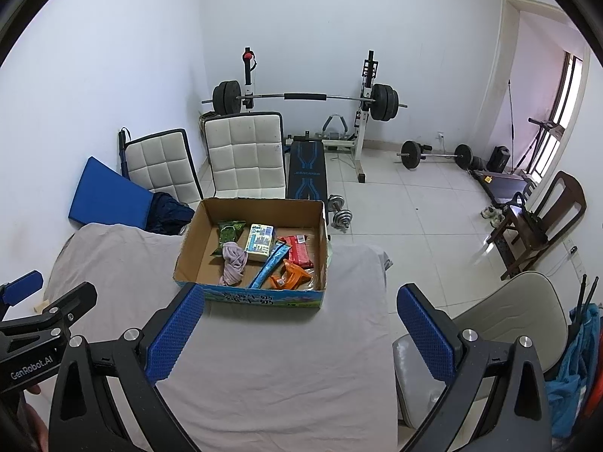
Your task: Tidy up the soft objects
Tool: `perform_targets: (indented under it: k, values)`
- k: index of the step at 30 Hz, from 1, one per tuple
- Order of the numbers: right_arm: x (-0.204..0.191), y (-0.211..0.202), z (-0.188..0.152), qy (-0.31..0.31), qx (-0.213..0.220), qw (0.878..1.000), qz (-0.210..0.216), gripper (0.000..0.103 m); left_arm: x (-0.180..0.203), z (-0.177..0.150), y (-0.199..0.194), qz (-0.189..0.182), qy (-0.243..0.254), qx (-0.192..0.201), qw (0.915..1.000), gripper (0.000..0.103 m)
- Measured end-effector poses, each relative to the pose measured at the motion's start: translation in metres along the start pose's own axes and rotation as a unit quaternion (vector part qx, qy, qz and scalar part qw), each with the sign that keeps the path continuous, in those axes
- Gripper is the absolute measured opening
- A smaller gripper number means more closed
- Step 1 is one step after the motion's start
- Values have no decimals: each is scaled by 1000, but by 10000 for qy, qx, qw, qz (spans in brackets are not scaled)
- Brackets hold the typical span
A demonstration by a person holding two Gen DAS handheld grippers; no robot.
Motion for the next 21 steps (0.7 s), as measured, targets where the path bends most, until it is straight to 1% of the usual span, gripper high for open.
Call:
perform_targets:
  k: [21]
  values:
    - [0, 0, 1, -37, 39, 10000, 15, 103, -7, 3, -1, 33, -24, 36, 10000, 99]
Point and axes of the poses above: each gripper's, at about its wrist camera, not at the fingertips, and y roughly the way its jaws point, x to its right, z to its top, the point moved 2 cm from there along y, roughly the way its jaws point, and after that the axes turned 3 degrees about z, right-handed, at the moved point
